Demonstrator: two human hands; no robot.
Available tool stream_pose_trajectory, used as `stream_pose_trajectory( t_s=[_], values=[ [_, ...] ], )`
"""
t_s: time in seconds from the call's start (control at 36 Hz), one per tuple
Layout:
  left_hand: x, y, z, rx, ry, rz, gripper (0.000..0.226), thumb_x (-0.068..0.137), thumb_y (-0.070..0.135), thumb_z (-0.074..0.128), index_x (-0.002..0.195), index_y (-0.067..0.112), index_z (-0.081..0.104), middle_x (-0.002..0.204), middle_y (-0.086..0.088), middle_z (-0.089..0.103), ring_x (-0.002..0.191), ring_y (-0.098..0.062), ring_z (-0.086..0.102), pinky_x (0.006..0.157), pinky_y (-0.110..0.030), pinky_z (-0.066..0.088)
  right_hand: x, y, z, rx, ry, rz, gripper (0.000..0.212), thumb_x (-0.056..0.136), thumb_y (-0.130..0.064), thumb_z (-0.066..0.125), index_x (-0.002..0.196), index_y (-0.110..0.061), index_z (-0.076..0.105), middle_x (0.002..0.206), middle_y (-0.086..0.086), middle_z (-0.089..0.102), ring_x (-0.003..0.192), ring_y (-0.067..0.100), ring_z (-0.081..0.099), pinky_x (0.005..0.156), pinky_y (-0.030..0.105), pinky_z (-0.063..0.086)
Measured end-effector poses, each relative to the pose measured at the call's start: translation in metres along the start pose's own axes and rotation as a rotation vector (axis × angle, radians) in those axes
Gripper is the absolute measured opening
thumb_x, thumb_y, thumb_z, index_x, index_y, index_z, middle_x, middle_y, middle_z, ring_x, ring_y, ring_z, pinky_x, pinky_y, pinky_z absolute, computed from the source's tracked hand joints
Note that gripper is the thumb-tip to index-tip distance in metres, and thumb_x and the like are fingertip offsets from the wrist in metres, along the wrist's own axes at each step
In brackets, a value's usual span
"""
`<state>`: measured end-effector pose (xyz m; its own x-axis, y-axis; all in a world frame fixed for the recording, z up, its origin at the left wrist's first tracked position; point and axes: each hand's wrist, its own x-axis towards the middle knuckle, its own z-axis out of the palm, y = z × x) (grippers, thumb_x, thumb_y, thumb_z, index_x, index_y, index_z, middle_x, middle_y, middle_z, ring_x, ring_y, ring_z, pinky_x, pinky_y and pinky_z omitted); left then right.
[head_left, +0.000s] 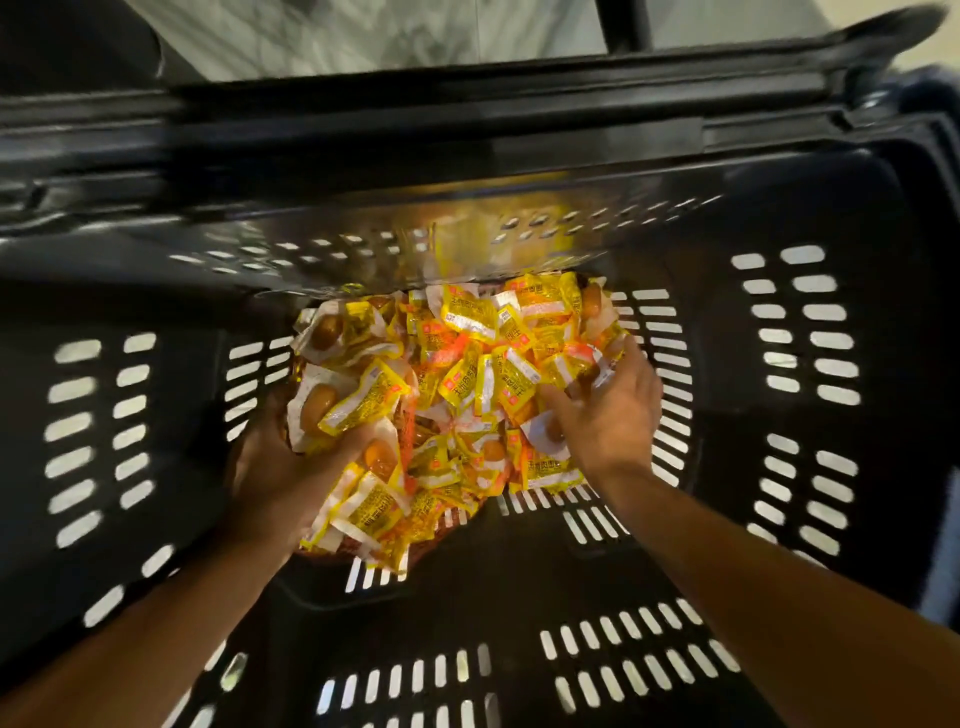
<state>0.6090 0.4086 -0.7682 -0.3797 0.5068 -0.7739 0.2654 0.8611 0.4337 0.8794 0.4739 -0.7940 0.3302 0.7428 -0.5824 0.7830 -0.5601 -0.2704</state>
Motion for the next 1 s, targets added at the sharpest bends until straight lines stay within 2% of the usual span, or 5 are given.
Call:
stream_pose_trajectory(
  t_s=[0.31, 0.47, 0.64, 0.75, 1.0],
  values=[
    [0.003, -0.004, 0.006, -0.089, -0.02, 0.058, 0.106, 0.039, 0.073, 0.084, 0.132, 0.032, 0.053, 0.122, 0.003, 0.069, 0.113, -0.025, 0.066, 0.096, -0.057, 0.052, 0.003, 0.002, 0.013, 0.102, -0.159, 0.066, 0.067, 0.079, -0.046, 0.082, 0.13, -0.011, 0.057, 0.126, 0.011, 0.064, 0.122, 0.03, 0.059, 0.103, 0.047, 0.049],
    [0.012, -0.008, 0.012, -0.161, -0.076, 0.072, 0.1, 0.039, 0.059, 0.093, 0.128, 0.036, 0.053, 0.119, 0.005, 0.071, 0.111, -0.022, 0.068, 0.095, -0.057, 0.052, 0.005, 0.008, 0.009, -0.004, -0.152, 0.111, 0.077, 0.078, -0.055, 0.08, 0.133, -0.009, 0.054, 0.141, 0.006, 0.041, 0.135, 0.024, 0.035, 0.107, 0.043, 0.042],
    [0.012, -0.013, 0.016, -0.107, -0.021, 0.113, 0.081, 0.055, 0.055, 0.092, 0.126, 0.036, 0.058, 0.112, 0.012, 0.072, 0.104, -0.009, 0.067, 0.091, -0.04, 0.054, -0.005, 0.008, 0.012, 0.296, -0.06, 0.075, 0.035, 0.099, -0.044, 0.061, 0.112, -0.012, 0.055, 0.072, -0.011, 0.07, 0.064, -0.009, 0.066, 0.052, 0.006, 0.044],
    [0.004, -0.011, 0.012, -0.089, 0.056, 0.168, 0.06, 0.078, 0.055, 0.071, 0.128, 0.023, 0.061, 0.115, 0.002, 0.071, 0.106, -0.018, 0.066, 0.092, -0.037, 0.051, -0.024, 0.015, 0.004, 0.268, -0.007, 0.033, 0.035, 0.107, -0.043, 0.042, 0.117, -0.013, 0.058, 0.088, -0.005, 0.069, 0.076, 0.006, 0.07, 0.077, 0.032, 0.06],
    [-0.025, -0.017, -0.004, 0.002, 0.067, 0.265, 0.047, 0.093, 0.057, 0.056, 0.127, 0.026, 0.061, 0.106, 0.011, 0.071, 0.099, -0.009, 0.067, 0.08, -0.027, 0.05, -0.08, 0.01, -0.054, 0.237, 0.075, -0.082, 0.043, 0.108, -0.047, 0.036, 0.112, -0.02, 0.07, 0.096, -0.005, 0.074, 0.088, -0.006, 0.066, 0.088, 0.013, 0.05]
  ],
)
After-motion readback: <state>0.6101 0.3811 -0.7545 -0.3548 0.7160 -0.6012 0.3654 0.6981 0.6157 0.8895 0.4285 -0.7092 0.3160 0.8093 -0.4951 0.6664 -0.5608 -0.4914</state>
